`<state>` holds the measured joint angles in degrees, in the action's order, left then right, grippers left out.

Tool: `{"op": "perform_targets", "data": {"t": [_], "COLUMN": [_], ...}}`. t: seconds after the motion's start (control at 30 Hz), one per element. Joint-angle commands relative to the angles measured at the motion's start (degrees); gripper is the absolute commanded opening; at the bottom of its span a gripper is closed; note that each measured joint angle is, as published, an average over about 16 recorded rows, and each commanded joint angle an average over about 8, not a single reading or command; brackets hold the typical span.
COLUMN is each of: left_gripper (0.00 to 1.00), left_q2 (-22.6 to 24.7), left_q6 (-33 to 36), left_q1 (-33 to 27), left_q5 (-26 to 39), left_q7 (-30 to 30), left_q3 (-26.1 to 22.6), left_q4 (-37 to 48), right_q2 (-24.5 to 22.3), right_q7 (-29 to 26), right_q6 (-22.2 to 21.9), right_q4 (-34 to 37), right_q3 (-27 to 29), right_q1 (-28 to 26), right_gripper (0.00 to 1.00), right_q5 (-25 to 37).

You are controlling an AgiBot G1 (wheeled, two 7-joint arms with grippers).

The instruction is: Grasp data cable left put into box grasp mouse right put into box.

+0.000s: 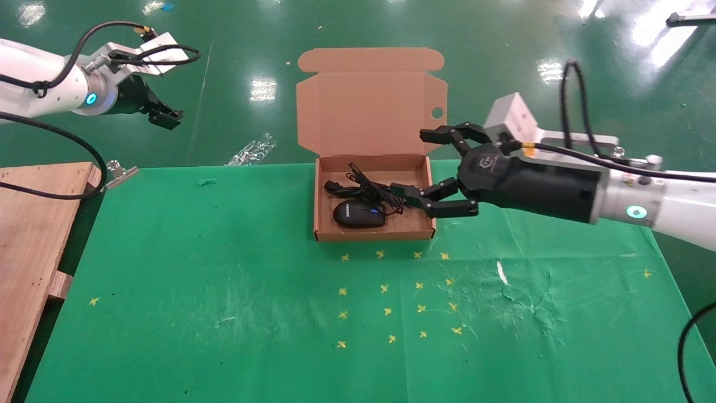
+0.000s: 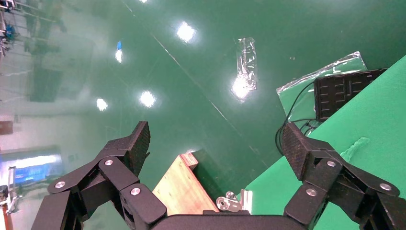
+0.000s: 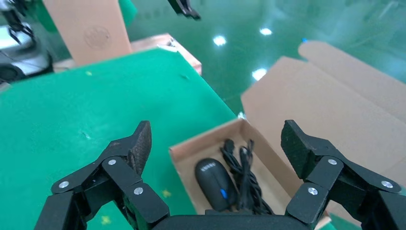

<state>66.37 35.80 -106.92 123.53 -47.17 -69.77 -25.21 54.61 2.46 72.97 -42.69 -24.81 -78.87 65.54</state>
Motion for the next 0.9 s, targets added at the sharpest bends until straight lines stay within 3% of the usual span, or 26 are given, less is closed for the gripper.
{"op": "perform_targets", "data": {"t": [0.03, 0.53, 0.9], "left_gripper": [1.00, 1.00, 1.00], "left_q2": [0.0, -0.2, -5.1], "left_q6": [0.0, 0.4, 8.1], "left_q1": [0.0, 0.4, 7.4], "left_q5": [0.0, -0.6, -13.3], "left_q7": [0.0, 0.3, 5.9], "left_q3": [0.0, 0.4, 8.7], "left_q4": [0.0, -0.4, -7.8], "right_q2": [-1.3, -10.6, -17.5], "right_q7": [-0.8, -7.2, -11.8], "right_q6": [0.8, 6.9, 11.4], "right_q4": [-2.0, -16.8, -27.6], "right_q3": [0.6, 4.8, 7.8], "right_q1": [1.1, 9.4, 15.4], "right_gripper": [1.00, 1.00, 1.00], "right_q5": [-1.5, -12.9, -21.1]}}
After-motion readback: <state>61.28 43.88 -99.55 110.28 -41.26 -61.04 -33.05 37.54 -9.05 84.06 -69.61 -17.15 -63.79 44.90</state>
